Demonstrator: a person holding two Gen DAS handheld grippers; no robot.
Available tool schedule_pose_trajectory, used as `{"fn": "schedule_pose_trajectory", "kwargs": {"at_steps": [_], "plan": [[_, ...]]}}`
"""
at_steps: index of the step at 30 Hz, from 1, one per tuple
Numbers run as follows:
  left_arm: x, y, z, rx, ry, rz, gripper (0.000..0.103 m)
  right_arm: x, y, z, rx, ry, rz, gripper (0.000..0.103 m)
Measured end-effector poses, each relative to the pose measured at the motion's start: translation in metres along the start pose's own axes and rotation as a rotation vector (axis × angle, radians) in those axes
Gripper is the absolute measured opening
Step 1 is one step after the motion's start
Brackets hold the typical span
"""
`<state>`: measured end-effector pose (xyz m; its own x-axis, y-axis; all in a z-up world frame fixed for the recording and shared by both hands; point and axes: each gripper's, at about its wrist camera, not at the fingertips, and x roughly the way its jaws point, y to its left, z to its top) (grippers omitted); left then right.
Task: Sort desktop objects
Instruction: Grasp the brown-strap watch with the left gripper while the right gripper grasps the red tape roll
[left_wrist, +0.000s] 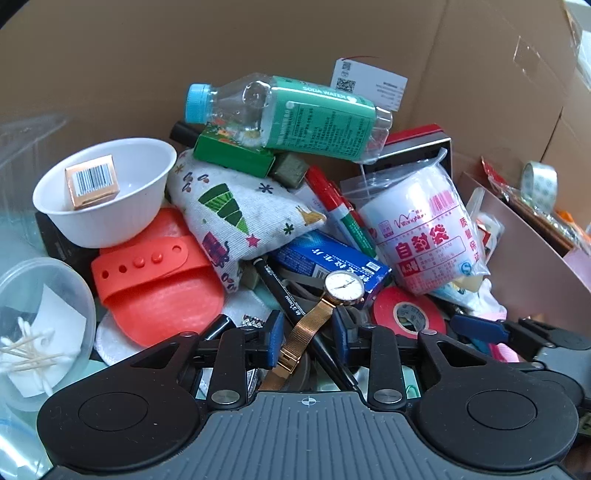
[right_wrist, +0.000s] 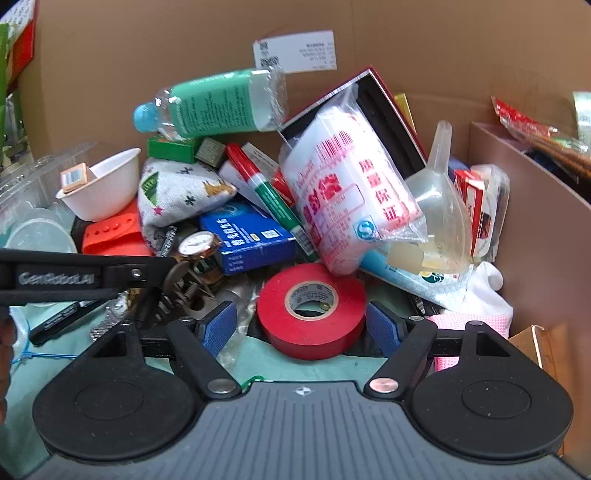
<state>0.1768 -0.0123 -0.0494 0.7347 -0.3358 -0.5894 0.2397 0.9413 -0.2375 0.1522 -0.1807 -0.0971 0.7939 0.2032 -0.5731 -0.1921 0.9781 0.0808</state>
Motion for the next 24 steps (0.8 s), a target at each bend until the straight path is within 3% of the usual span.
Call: {"fn": "schedule_pose_trajectory", "kwargs": {"at_steps": [1,3,4,12,14,24], "plan": [[0.000,0.002,0.000,-0.012,0.001,-0.010,0.041,0.002,-0.001,-0.001,0.001,0.004,-0.002,0.080],[0.000,0.003,-0.002,-0.015,-0.006,-0.016,0.040,0.007,-0.002,-0.002,0.003,0.015,-0.006,0.080],[0.000,0.003,-0.002,-0.007,-0.007,-0.017,0.027,0.009,-0.003,-0.002,0.004,0.020,-0.008,0.080],[-0.015,-0.004,-0.004,0.025,-0.003,-0.019,0.010,0.014,-0.007,-0.003,0.036,0.027,0.014,0.076],[-0.023,-0.005,-0.006,0.023,-0.005,-0.028,0.000,0.008,-0.005,-0.005,0.034,0.032,0.012,0.076],[-0.059,-0.014,-0.044,0.006,0.062,-0.096,0.000,-0.040,0.003,-0.030,0.040,0.048,0.027,0.076]]}}
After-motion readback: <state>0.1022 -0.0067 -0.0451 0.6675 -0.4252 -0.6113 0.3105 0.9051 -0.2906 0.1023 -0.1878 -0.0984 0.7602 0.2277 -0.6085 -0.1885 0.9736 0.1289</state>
